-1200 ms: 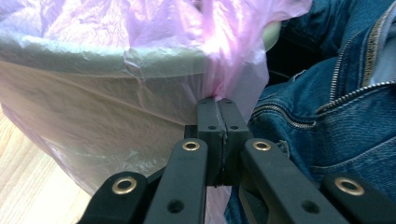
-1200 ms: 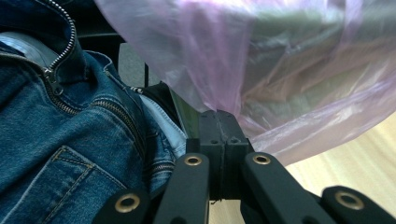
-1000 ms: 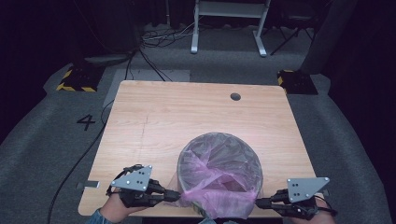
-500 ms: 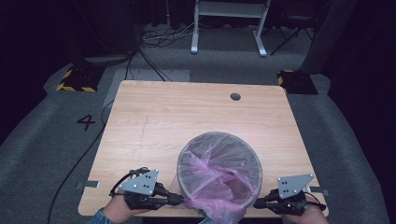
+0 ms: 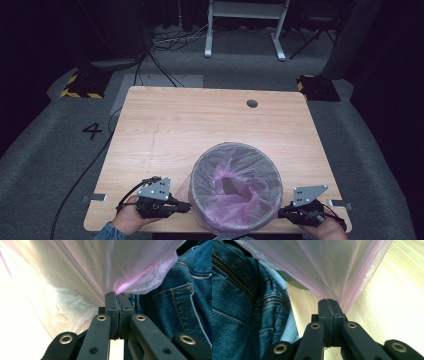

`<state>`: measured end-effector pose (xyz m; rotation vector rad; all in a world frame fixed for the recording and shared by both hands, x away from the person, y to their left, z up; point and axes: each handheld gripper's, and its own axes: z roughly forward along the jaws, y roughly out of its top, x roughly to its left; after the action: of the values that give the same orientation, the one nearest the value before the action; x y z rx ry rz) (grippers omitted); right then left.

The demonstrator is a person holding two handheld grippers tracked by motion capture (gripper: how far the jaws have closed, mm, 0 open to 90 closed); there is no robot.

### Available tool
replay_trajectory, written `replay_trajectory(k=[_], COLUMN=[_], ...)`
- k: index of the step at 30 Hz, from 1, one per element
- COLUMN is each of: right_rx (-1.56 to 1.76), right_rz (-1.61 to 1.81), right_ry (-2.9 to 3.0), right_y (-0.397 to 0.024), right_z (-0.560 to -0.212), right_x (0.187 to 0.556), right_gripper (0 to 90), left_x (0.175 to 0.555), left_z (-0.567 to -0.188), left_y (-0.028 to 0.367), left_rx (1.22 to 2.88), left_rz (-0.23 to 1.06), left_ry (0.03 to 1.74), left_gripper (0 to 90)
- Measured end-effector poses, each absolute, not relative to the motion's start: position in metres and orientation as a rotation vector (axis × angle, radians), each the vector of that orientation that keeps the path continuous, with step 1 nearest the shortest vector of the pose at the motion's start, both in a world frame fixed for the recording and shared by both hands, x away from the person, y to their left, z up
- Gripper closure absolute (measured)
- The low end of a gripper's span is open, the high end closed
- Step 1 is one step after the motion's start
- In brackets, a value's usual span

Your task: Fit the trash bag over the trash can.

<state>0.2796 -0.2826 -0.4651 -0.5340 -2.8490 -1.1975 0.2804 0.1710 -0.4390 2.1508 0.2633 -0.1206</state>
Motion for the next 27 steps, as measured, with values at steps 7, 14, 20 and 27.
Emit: replay_trajectory(k=[7, 14, 20, 27], right_rx=[-0.614, -0.638, -0.589, -0.61], right_rz=[-1.351, -1.582, -1.596, -1.588], right_ry=[-2.799, -2.752, -2.792, -2.823], right_y=[-0.293, -0.291, -0.276, -0.281], right_z=[-0.453, -0.425, -0.407, -0.398], right_x=[0.272, 0.259, 0.261, 0.274], right_gripper=[44.7, 29.9, 71.7, 90.0], left_x=[0.275, 0.267, 0.262, 0.267], left_z=[-0.429, -0.415, -0.407, -0.404], left_y=[0.19, 0.193, 0.163, 0.162], left_rx=[2.011, 1.889, 1.966, 1.972], left_rz=[-0.087, -0.083, -0.025, 0.057], left_ry=[0.346, 0.324, 0.286, 0.287], left_gripper=[46.7, 31.1, 33.1, 84.0])
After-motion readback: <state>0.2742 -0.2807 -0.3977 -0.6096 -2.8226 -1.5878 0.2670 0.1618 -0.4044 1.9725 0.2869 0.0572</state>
